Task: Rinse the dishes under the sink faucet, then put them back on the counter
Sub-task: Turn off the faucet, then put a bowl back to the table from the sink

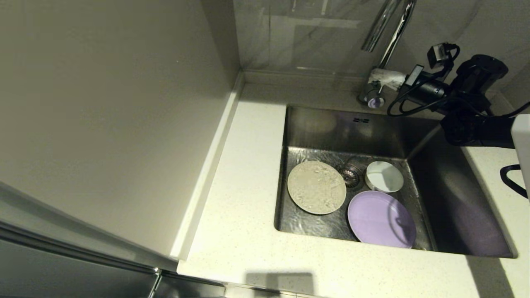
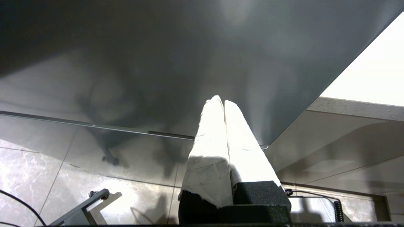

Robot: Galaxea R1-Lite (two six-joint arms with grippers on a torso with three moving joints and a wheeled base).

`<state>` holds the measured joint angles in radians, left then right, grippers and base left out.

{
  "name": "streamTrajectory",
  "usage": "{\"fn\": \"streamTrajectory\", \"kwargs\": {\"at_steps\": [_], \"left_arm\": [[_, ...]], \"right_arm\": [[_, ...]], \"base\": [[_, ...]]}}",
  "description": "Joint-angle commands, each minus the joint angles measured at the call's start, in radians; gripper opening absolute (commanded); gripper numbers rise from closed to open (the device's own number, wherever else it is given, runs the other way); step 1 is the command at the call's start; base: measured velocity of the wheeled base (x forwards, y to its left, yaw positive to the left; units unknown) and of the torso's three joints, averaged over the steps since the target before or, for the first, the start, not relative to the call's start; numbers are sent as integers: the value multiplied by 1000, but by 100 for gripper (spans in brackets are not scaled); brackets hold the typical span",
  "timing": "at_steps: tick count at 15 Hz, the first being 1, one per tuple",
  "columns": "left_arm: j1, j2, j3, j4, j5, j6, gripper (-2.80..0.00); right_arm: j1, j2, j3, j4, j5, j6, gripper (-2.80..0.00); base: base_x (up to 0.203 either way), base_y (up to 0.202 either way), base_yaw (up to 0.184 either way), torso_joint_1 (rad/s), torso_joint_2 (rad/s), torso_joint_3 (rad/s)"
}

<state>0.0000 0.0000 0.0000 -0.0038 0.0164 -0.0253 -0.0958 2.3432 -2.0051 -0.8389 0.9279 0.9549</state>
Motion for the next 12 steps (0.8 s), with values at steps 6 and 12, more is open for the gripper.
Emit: {"fn": "streamTrajectory", "kwargs": {"at_steps": [6,12], "left_arm": [[-1,-3,0,-1,0,-1,-280],[0,-3,0,-1,0,1,-280]], "right_arm": [[0,-44,1,-40,36,41,-280],[-12,-191,75,-11,53,113,-280]], "base": [[0,0,0,0,0,0],[0,0,0,0,0,0]]}}
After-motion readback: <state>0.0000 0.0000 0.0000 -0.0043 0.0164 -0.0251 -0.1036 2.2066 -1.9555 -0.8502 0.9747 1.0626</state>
